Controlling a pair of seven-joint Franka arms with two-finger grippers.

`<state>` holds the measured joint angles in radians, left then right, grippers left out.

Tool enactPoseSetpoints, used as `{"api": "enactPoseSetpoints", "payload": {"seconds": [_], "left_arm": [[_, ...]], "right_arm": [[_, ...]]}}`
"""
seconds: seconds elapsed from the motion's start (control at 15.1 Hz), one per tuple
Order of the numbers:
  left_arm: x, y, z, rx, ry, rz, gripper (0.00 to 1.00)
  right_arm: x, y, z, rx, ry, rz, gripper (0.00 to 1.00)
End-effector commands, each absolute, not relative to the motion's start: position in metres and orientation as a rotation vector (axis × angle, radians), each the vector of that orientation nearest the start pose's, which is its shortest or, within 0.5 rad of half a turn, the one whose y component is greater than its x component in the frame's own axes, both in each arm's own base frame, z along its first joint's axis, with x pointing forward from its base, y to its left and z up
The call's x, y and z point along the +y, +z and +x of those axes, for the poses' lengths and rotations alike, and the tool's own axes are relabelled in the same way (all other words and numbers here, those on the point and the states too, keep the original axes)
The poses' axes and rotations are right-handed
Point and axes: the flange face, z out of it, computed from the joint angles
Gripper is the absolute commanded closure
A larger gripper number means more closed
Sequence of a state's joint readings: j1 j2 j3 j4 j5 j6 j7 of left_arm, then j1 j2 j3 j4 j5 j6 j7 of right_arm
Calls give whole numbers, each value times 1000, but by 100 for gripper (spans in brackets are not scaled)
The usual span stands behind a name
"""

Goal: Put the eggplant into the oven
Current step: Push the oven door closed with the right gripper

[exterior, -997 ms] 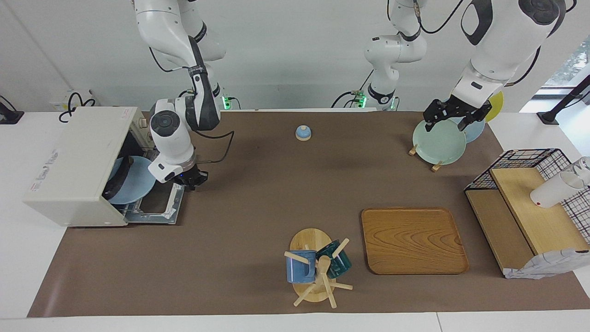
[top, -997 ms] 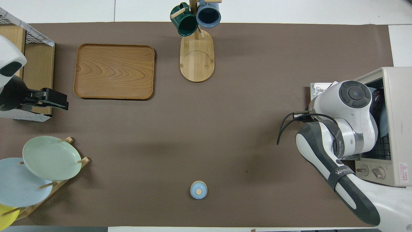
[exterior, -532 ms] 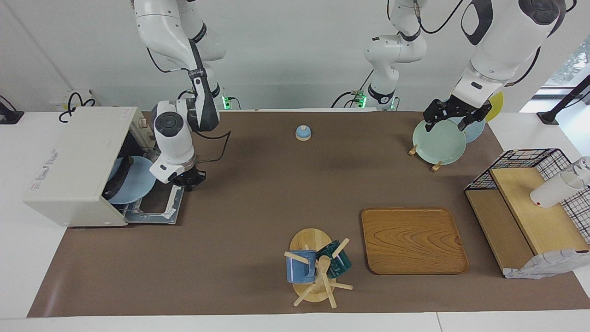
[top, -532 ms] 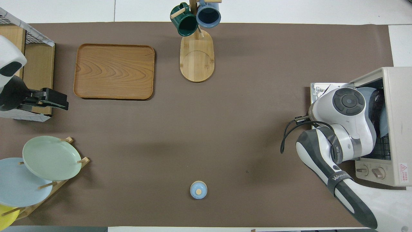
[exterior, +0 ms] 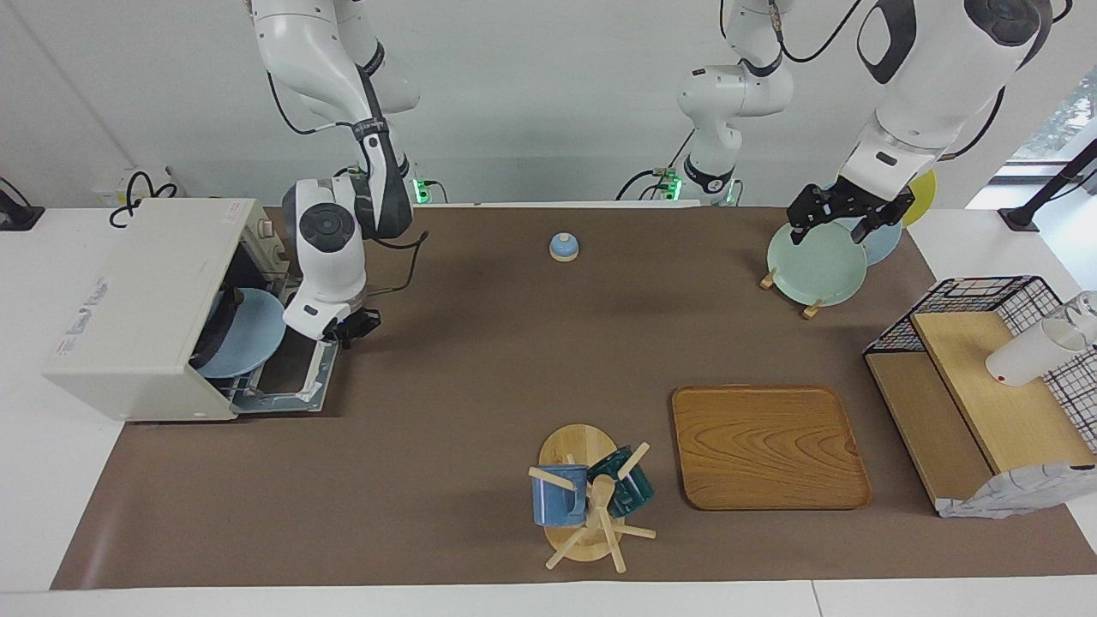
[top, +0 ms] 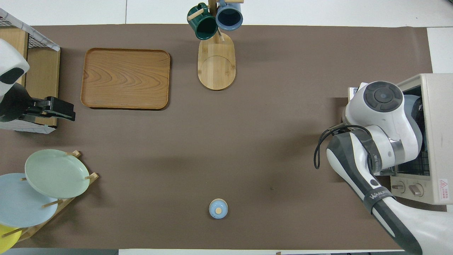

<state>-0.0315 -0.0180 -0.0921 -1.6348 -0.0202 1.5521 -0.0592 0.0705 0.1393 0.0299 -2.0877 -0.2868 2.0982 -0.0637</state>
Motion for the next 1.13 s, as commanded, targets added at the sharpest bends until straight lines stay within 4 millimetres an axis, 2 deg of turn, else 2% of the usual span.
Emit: {"api": "enactPoseSetpoints", "payload": {"seconds": [0.0,0.2,0.27,0.47,0.8,1.0,1.06], "left_arm": [[-68,605,537,81,84,-3160,0],[-68,605,537,81,84,-3160,0],[-67,605,537,79,84,-3161,0],[-68,605,537,81,84,-3160,0],[-67,605,537,79,84,-3161,0],[-67,605,537,79,84,-3162,0],[-67,605,537,79,84,-3161,0]], "right_arm": [[-1,414,569,-610,182,-3342,100],[-17,438,567,-621,231,-3339,100],[-29,446,564,-621,227,-3339,100],[-56,455,558,-609,257,-3331,100],[-62,492,540,-499,292,-3286,100],[-56,539,542,-451,273,-3259,94],[-51,549,542,-439,261,-3233,91]]}}
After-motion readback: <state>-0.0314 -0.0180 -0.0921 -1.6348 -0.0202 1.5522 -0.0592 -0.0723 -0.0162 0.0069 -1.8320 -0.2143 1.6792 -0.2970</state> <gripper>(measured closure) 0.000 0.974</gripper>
